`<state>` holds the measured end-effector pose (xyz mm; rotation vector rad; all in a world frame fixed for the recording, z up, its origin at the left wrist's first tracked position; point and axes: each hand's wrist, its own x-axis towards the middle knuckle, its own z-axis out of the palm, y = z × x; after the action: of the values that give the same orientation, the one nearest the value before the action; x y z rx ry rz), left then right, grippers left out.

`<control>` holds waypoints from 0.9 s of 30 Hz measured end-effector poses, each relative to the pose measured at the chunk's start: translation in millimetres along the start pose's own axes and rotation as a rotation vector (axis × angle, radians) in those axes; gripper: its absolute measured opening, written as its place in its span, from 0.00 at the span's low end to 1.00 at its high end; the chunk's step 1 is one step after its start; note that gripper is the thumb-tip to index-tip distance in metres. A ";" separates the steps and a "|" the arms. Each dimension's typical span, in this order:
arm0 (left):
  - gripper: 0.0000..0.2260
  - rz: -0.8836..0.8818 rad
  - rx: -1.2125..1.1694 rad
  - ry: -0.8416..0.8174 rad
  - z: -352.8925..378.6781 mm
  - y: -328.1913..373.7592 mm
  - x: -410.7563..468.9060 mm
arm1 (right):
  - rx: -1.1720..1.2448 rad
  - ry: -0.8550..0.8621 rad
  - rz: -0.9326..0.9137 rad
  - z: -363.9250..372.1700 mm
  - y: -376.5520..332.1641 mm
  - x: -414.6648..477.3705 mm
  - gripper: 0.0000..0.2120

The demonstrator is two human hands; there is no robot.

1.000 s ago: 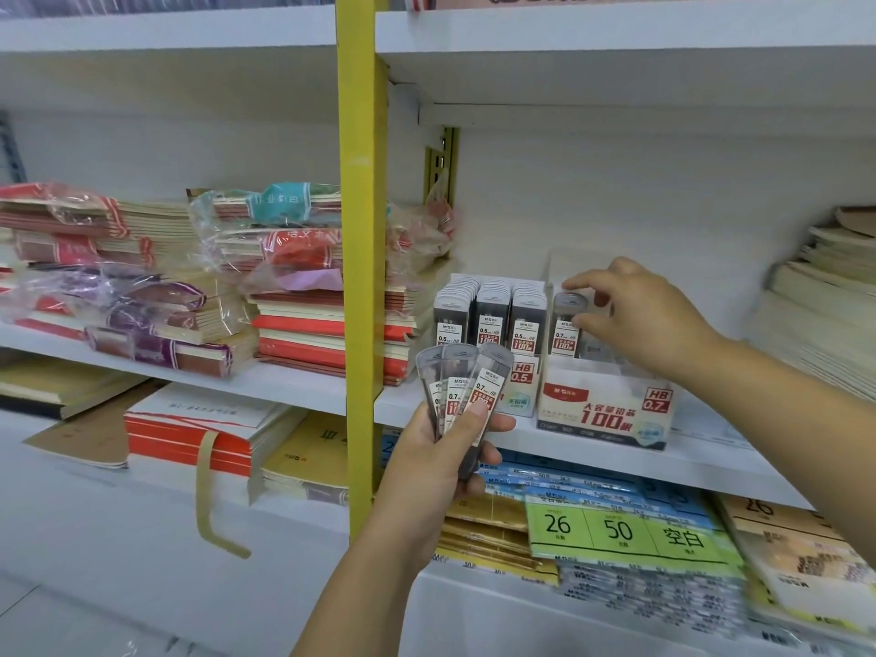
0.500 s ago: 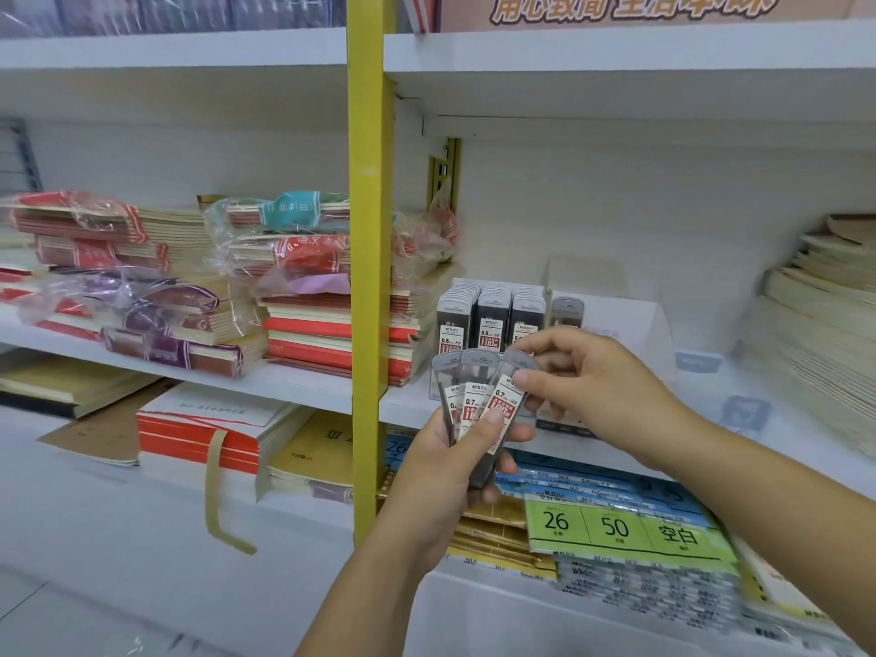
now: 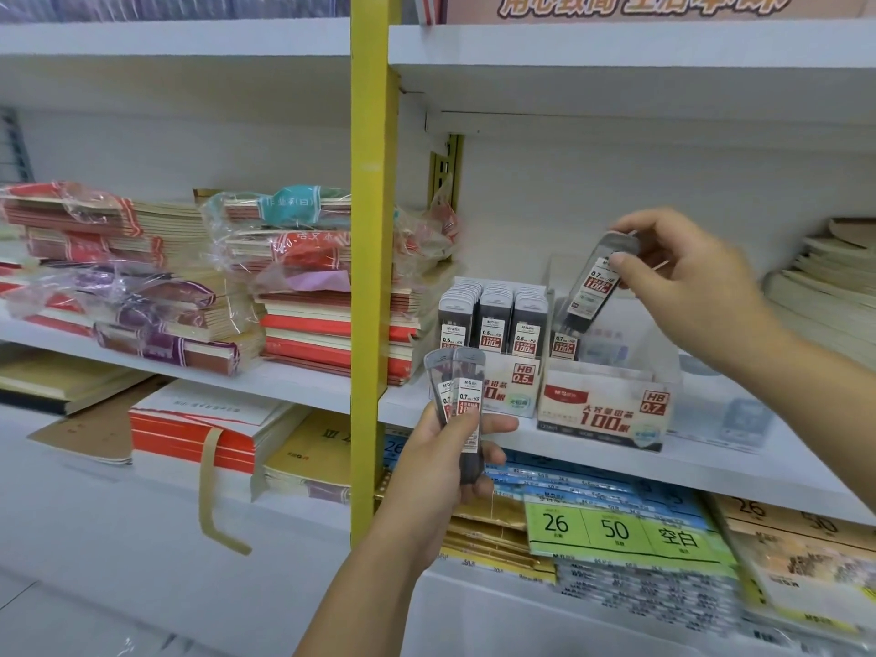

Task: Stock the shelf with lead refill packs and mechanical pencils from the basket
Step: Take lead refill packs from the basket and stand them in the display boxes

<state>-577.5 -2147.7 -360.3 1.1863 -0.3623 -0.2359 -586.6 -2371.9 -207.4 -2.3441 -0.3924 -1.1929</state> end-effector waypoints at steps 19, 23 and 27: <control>0.10 0.030 0.064 -0.020 1.3 2.5 -3.1 | -0.396 -0.274 0.105 42.7 25.2 -2.4 0.16; 0.09 0.025 0.058 -0.034 1.5 4.6 -6.2 | -0.383 -0.263 0.128 44.8 23.7 -1.9 0.15; 0.11 0.031 0.028 -0.040 1.9 6.2 -9.0 | -0.347 -0.272 0.169 44.4 17.0 -1.8 0.17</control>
<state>-586.6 -2143.8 -355.3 1.2039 -0.4201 -0.2290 -549.9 -2362.6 -236.2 -2.7869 -0.0731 -0.9242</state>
